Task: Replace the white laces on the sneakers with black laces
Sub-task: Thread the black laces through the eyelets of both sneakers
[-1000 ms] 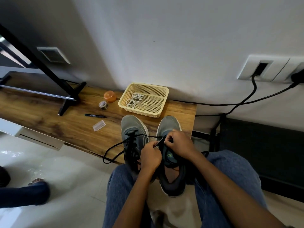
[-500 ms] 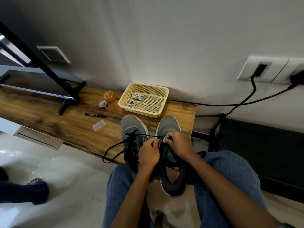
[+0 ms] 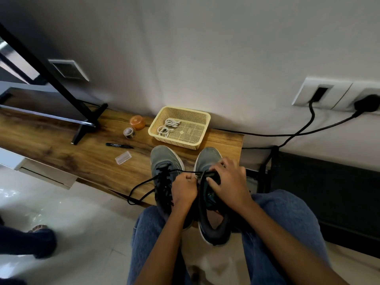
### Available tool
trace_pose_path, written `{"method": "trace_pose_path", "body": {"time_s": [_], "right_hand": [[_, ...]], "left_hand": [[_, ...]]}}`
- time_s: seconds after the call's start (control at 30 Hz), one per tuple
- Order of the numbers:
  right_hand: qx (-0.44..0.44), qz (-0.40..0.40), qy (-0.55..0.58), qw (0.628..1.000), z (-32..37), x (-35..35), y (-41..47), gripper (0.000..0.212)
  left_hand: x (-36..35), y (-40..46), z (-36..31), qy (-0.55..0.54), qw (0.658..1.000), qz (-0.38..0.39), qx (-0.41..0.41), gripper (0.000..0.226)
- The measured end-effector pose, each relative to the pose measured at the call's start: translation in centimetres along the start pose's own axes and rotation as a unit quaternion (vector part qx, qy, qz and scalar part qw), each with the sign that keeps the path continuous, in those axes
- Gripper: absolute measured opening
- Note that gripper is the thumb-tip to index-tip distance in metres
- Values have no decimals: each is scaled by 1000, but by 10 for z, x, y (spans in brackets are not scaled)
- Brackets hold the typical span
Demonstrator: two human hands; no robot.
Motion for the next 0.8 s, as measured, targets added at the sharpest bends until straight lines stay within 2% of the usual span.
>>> {"method": "trace_pose_path", "body": {"time_s": [0.07,0.17,0.3,0.4,0.47,0.53,0.67,0.8], "right_hand": [[27,-31,-23,999,7,7,-21,24],[43,-8,-62,997,21,-3,-55,31],[8,-12,-78,997,21,-9,-65,31],[-9,-7,-81,997,16,-13,-64,46],[-24,8,-81,996,15,-15,-64,55],[-39,12,-80,996,14,-14,-65,54],[-57,7,-123,991,13,-6,-67,50],[-53,-8,-122,991,17,0,-67,66]], "left_hand": [[2,-1,1,-8,1000,1,9,41],[4,-2,-1,-10,1000,4,4,43],[3,-3,-4,-21,999,24,10,23],[0,1,-2,-33,999,32,8,27],[-2,1,2,-89,995,38,24,21],[-4,0,6,-161,985,44,37,14],[-3,-4,13,-250,966,33,50,16],[-4,-12,13,-324,942,66,64,20]]}}
Point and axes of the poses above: each hand's wrist, its own y-axis towards the middle knuckle, its own x-axis out of the back of the hand, z = x × y, the point moved 7 cm from there along y, towards the middle knuckle, and after that the axes turned 2 degrees about y, right-handed, at the moved point
